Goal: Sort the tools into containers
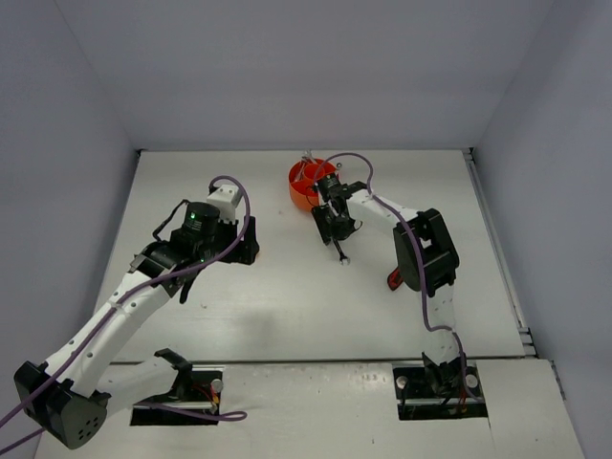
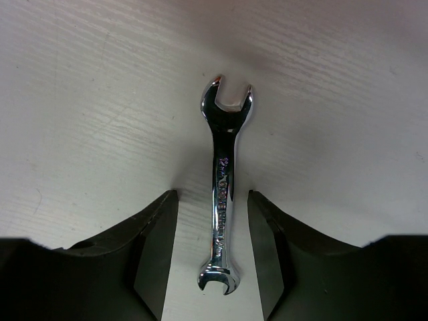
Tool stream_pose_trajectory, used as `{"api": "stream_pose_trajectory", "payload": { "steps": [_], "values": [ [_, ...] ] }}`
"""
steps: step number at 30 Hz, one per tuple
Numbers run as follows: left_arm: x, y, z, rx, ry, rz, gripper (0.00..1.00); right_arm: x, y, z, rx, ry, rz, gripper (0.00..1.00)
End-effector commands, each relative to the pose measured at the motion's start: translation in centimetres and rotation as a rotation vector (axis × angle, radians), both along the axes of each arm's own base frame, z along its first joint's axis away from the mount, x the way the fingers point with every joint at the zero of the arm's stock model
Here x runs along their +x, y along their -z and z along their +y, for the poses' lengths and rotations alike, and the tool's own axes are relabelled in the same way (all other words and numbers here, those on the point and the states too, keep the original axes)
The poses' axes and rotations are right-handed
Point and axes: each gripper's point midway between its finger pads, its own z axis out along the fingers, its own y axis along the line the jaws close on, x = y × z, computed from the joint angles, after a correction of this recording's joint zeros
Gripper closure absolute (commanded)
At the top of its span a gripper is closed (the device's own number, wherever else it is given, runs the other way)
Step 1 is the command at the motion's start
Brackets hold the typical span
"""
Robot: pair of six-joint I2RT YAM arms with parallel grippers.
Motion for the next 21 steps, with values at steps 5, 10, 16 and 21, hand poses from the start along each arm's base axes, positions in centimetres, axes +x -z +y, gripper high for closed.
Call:
{"api": "stream_pose_trajectory", "payload": {
  "steps": [5,10,16,21],
  "values": [
    [0.3,-1.2,0.3,-0.024,-0.021,-0.041,0.25,-1.1,1.2,-0.7,-0.037,-0.001,0.055,0.60],
    [0.1,-1.3,0.4,-0.022,-0.023,-0.043,0.25,-2.6,2.7,-1.2,-0.032,0.000,0.134,0.66],
    [0.0,-1.5,0.4,-0.026,-0.020,-0.048,0.25,-3.7,3.9,-2.9,-0.112,0.007,0.185,0.80],
    [0.1,-1.6,0.4,-0.027,-0.020,-0.050,0.25,-4.0,4.2,-3.8,-0.157,-0.001,0.188,1.00]
  ]
}}
